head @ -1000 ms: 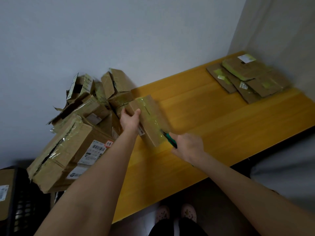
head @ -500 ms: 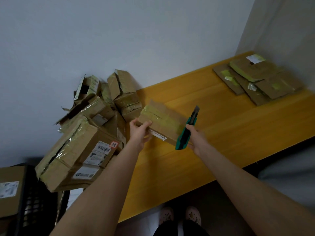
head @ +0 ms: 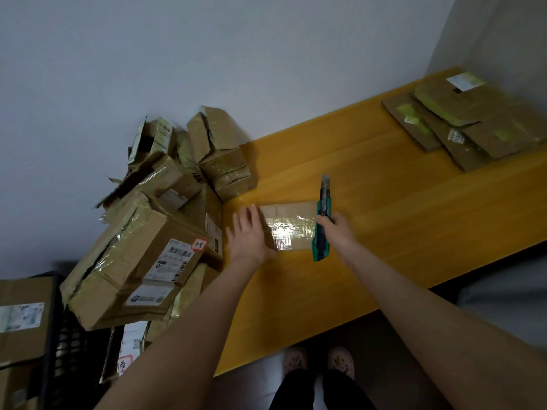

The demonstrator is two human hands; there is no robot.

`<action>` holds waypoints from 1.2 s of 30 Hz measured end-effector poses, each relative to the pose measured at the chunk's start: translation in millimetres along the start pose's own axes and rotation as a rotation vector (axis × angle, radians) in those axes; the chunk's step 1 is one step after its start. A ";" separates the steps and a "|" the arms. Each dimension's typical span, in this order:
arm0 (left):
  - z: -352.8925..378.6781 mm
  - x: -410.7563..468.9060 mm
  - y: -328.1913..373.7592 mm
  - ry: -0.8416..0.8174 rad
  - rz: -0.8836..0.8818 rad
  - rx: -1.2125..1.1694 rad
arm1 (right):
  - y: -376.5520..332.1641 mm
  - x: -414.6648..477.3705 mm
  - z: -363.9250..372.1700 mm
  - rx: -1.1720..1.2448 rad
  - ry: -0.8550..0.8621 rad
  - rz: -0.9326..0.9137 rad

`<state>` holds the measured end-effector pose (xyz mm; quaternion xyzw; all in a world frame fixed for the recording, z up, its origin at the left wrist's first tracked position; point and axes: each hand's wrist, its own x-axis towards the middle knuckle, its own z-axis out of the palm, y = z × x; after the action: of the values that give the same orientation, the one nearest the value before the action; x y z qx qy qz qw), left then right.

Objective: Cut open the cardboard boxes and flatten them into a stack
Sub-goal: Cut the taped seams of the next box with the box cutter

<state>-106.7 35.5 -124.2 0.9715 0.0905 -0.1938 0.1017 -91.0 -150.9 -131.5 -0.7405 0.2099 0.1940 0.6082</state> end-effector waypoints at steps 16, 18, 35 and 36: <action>3.1 31.0 54.9 -0.097 0.332 0.423 | 34.2 5.0 -33.5 -0.279 0.071 -0.060; 3.7 30.3 52.8 -0.081 0.325 0.387 | 42.7 -2.7 -39.4 -0.373 0.084 -0.128; 2.9 30.1 56.2 -0.072 0.308 0.316 | 41.3 -27.4 -58.0 -0.712 0.075 -0.244; 3.4 30.0 56.0 -0.067 0.307 0.312 | 41.9 -27.1 -57.3 -0.716 0.075 -0.247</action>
<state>-68.6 -15.2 -130.0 0.9709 -0.0929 -0.2201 -0.0186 -134.7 -212.4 -140.6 -0.9325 0.0602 0.1530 0.3216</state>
